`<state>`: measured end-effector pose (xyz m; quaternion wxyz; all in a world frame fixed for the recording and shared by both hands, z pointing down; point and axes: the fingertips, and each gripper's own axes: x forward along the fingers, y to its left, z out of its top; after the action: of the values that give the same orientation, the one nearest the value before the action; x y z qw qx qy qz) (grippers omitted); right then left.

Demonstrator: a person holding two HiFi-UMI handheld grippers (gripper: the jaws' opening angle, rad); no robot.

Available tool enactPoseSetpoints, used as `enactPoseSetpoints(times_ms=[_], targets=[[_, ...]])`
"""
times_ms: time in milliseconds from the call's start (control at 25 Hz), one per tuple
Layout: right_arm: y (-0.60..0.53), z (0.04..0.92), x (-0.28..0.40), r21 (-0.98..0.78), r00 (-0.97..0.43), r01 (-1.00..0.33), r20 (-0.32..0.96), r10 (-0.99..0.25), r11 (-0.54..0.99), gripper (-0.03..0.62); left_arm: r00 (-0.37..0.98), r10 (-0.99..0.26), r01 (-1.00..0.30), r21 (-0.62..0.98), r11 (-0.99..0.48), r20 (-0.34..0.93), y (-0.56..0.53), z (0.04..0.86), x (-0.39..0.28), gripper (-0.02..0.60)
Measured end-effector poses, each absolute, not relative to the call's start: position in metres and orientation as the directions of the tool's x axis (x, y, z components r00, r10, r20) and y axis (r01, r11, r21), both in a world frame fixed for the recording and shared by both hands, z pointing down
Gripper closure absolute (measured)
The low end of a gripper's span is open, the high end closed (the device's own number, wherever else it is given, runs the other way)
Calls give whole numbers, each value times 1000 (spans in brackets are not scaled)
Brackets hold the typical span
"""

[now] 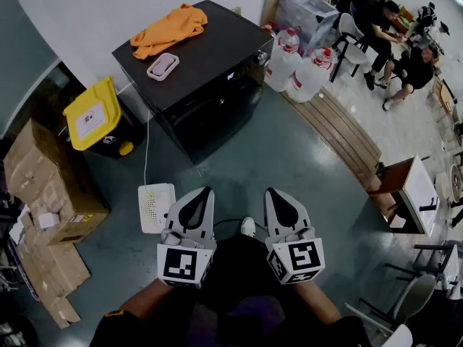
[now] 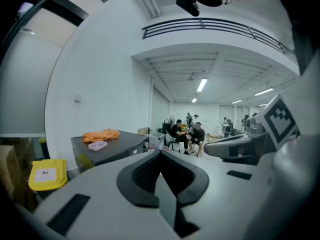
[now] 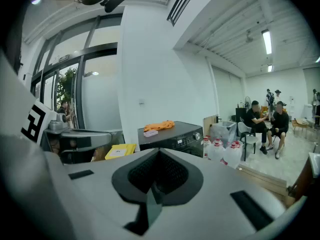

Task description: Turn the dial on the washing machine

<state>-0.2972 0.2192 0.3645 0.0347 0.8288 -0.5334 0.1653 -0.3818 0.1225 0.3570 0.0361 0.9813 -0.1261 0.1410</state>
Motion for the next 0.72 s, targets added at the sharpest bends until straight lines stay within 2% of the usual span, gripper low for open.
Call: enactPoseSetpoints(times_ms=[720], targets=[[224,360,-279,-155,358,-899,281,-890,-410,579,935,-248,-264,30,-964,253,127,356,-359,571]])
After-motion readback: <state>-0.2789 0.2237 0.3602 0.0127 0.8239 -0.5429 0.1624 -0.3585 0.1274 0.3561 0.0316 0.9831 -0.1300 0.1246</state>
